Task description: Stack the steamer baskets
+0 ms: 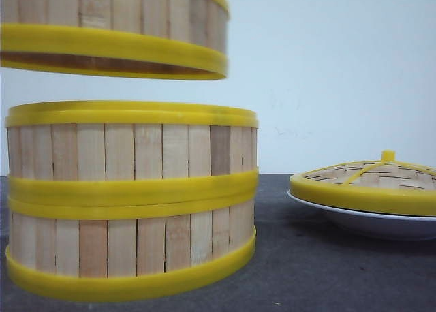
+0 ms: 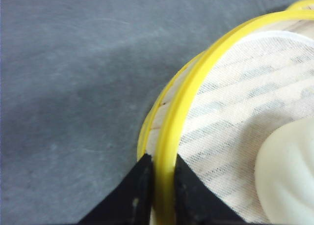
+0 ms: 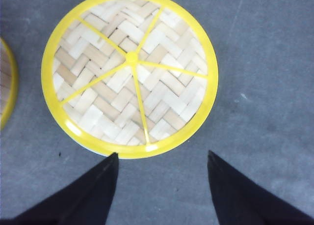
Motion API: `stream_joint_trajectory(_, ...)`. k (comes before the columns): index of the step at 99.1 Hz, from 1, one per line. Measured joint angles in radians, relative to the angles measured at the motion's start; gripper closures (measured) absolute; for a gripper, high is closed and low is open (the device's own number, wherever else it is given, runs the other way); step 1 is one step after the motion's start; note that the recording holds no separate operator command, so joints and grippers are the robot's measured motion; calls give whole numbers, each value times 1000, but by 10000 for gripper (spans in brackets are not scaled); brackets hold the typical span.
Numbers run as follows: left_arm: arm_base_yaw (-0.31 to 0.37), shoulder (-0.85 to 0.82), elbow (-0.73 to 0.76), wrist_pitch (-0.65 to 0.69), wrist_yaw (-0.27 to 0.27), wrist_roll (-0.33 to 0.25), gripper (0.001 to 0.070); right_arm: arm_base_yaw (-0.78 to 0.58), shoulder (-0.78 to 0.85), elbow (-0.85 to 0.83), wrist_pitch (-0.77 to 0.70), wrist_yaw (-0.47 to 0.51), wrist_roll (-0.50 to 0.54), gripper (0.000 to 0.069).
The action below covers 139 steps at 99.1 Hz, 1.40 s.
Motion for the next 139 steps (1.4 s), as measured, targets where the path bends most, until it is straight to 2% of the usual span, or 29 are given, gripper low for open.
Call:
stream_joint_trajectory(62,-40,5,-21,53,-1,-22,681,0,0,0,21,0,0,345)
stream_joint_trajectory(139,-52,129,-21,92,4,-24,681,0,0,0,21,0,0,345)
